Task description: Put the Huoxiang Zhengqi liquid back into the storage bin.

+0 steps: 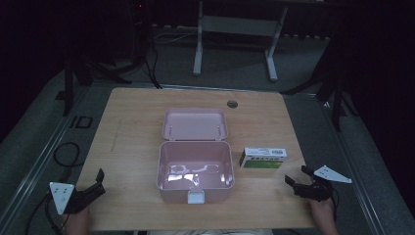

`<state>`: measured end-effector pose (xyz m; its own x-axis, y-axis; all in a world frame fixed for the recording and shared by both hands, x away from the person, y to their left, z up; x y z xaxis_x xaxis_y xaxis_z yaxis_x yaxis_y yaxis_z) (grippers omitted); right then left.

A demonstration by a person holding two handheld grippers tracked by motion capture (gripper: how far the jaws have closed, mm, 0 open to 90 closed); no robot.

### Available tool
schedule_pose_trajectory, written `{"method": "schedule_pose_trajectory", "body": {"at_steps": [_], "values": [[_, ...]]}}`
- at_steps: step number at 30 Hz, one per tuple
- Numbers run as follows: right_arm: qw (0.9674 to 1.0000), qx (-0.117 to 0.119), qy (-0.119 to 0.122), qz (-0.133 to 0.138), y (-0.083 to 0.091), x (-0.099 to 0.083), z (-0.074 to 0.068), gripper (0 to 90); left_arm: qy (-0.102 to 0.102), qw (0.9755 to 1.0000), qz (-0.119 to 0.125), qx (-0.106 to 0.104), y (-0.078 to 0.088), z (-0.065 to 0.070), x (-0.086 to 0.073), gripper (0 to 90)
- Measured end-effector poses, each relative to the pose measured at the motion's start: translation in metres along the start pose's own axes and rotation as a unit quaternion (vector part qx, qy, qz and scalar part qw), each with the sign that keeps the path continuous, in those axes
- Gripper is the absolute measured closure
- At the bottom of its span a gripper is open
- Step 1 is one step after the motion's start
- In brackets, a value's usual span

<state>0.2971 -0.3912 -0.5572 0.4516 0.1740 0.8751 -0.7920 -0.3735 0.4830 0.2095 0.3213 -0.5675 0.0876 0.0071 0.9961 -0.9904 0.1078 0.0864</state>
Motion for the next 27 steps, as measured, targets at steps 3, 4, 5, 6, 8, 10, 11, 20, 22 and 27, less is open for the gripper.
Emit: {"method": "schedule_pose_trajectory", "body": {"at_steps": [3, 4, 5, 6, 8, 10, 11, 20, 22, 27], "values": [[0.9999, 0.012, 0.002, -0.007, -0.001, 0.000, 0.000, 9.9, 0.001, 1.0000, 0.000, -0.001, 0.000, 0.000, 0.000, 0.2], [0.9998, 0.016, 0.002, -0.009, -0.001, 0.000, 0.000, 10.0, 0.001, 1.0000, 0.000, -0.002, 0.000, 0.000, 0.000, 0.2], [0.9998, 0.017, 0.004, -0.009, -0.001, 0.000, 0.000, 9.9, 0.002, 1.0000, 0.000, -0.002, 0.000, 0.000, 0.000, 0.2], [0.9995, 0.028, 0.008, -0.011, -0.001, 0.000, 0.000, 9.9, 0.002, 1.0000, 0.000, -0.003, 0.000, -0.001, 0.000, 0.2], [0.9973, 0.058, 0.030, -0.032, -0.004, 0.001, -0.002, 10.0, 0.003, 1.0000, -0.001, -0.004, 0.000, -0.001, 0.000, 0.2], [0.9968, 0.059, 0.038, -0.038, -0.005, 0.001, -0.003, 10.0, 0.003, 1.0000, 0.000, -0.005, 0.000, -0.001, 0.000, 0.2], [0.9968, 0.059, 0.038, -0.038, -0.005, 0.001, -0.003, 10.0, 0.003, 1.0000, 0.000, -0.005, 0.000, -0.001, 0.000, 0.2], [0.9728, 0.149, 0.144, -0.104, -0.018, 0.008, -0.017, 10.1, 0.003, 1.0000, 0.000, -0.007, 0.000, -0.001, 0.000, 0.2], [0.9656, 0.168, 0.154, -0.125, -0.020, 0.010, -0.020, 11.5, 0.003, 1.0000, 0.000, -0.008, 0.000, -0.001, 0.000, 0.2], [0.9452, 0.187, 0.204, -0.174, -0.024, 0.019, -0.032, 11.9, 0.003, 1.0000, 0.000, -0.008, 0.000, -0.001, 0.000, 0.2]]}}
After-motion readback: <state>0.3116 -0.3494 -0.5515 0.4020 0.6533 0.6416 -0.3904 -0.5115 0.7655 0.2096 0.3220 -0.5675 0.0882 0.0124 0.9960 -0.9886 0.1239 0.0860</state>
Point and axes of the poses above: each handheld gripper's, and its own axes: y roughly backward along the jaws, x roughly out of its top, z roughly to its right, the point moved 1 cm from there along -y, roughly forward along the jaws, and after that the axes turned 8 degrees about -x, right-handed, at the moved point
